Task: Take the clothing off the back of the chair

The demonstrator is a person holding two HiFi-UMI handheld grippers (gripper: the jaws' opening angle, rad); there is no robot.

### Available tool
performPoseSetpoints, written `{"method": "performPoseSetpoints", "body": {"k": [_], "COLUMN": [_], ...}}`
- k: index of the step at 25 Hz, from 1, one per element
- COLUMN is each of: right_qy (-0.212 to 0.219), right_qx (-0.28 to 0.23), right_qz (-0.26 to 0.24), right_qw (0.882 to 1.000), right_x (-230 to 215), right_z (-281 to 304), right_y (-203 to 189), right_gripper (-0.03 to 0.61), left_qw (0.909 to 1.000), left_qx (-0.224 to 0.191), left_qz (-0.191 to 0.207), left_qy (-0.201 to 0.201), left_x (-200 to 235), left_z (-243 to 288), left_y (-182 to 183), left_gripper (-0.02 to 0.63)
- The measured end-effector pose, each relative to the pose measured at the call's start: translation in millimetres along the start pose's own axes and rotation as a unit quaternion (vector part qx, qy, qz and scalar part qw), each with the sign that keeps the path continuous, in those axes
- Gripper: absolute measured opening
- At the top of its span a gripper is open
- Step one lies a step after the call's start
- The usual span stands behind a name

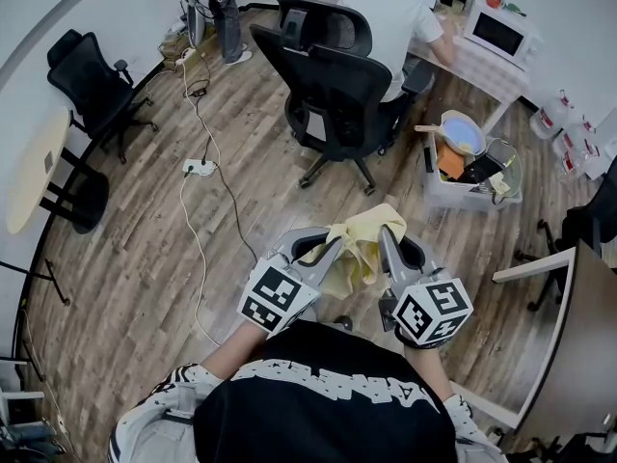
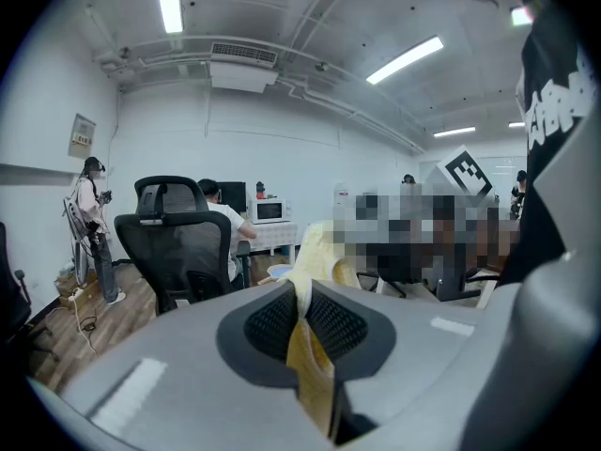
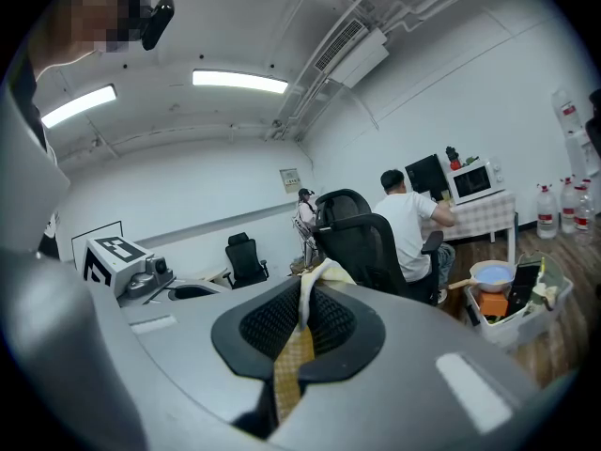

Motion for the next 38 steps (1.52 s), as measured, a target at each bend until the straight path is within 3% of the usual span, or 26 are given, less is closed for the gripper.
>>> {"method": "performPoseSetpoints", "body": {"k": [16, 30, 38], "right_qy": [-0.002, 0.003, -0.002], "right_qx": [0.002, -0.012, -0.013], "right_qz": [-0.001, -0.002, -0.002], "right_qw": [1.000, 1.000, 1.000], "right_x": [-5, 1, -1], "right_z": [2, 17, 29], "right_y": [2, 18, 22], "right_gripper": [0.018, 0.018, 0.018], "left_qw": [1.0000, 0.9999, 0.9999], "left_qx": [0.000, -0.008, -0.006], "left_qz": [0.002, 0.007, 0.007], "left_qy": [-0.004, 0.005, -0.009], "left_x": [0, 21, 32], "left_z": [5, 2, 8], "left_y": [4, 19, 21], "left_gripper": [0.025, 0.025, 0.025]}}
Point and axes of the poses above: the fingertips, and each gripper's own axes: z forward along the fingers, x to its left, y out of its top, the point moved 3 cm from there along -z, backward along the fingers, and after that the axes turned 3 degrees about -y, right-handed, at the moved point
